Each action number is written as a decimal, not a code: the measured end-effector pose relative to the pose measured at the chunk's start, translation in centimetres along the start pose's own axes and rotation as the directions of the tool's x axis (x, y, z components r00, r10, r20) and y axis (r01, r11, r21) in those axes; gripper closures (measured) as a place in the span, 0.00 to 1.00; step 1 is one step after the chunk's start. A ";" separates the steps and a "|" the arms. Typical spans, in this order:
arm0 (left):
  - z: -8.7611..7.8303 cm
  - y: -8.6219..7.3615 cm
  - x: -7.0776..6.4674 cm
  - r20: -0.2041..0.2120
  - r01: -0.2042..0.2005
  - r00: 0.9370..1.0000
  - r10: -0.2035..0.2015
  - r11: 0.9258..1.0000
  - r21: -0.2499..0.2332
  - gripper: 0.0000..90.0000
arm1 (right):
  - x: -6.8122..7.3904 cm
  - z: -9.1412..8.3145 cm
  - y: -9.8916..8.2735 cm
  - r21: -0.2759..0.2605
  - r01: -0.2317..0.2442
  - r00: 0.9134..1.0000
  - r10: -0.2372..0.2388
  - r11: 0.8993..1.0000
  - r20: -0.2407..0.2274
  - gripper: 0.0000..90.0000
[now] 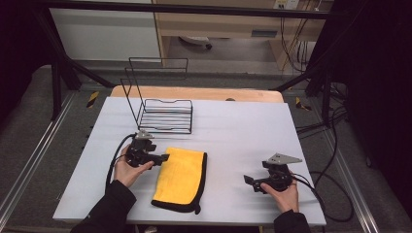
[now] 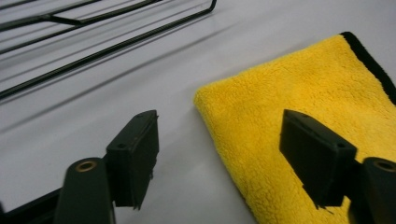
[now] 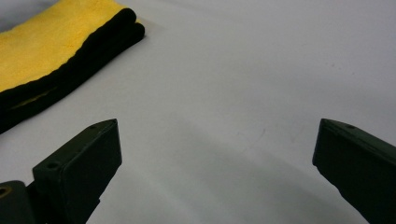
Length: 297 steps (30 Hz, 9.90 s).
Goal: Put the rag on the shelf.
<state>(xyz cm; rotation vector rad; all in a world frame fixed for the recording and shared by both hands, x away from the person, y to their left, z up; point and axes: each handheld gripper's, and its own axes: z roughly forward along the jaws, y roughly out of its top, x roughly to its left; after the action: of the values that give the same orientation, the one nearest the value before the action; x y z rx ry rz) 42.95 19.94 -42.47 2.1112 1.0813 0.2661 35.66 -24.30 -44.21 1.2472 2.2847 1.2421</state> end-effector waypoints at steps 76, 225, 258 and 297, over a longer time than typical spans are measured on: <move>2.9 -0.3 0.1 0.052 -0.028 0.998 0.028 0.999 0.015 0.87 | 8.3 13.5 7.6 0.156 -0.135 0.987 0.146 0.979 -0.066 0.80; -18.0 11.2 -1.1 -0.112 -0.127 0.992 0.065 0.660 -0.740 0.94 | 15.8 -0.2 25.7 -0.601 0.199 0.975 -0.219 0.774 0.040 0.89; -22.4 16.7 0.6 -0.171 -0.163 0.984 0.041 0.571 -0.804 0.94 | 17.2 -1.2 33.4 -0.673 0.242 0.965 -0.245 0.699 0.092 0.90; -22.3 22.8 5.2 -0.216 -0.162 0.976 -0.023 0.585 -0.795 0.94 | 15.5 1.8 40.5 -0.681 0.258 0.963 -0.238 0.685 0.126 0.90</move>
<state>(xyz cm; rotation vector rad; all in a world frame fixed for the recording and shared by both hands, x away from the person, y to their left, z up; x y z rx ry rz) 49.53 27.02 -11.61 1.2842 0.7509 0.8652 50.24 -0.33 -11.09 0.6374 1.6037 1.7177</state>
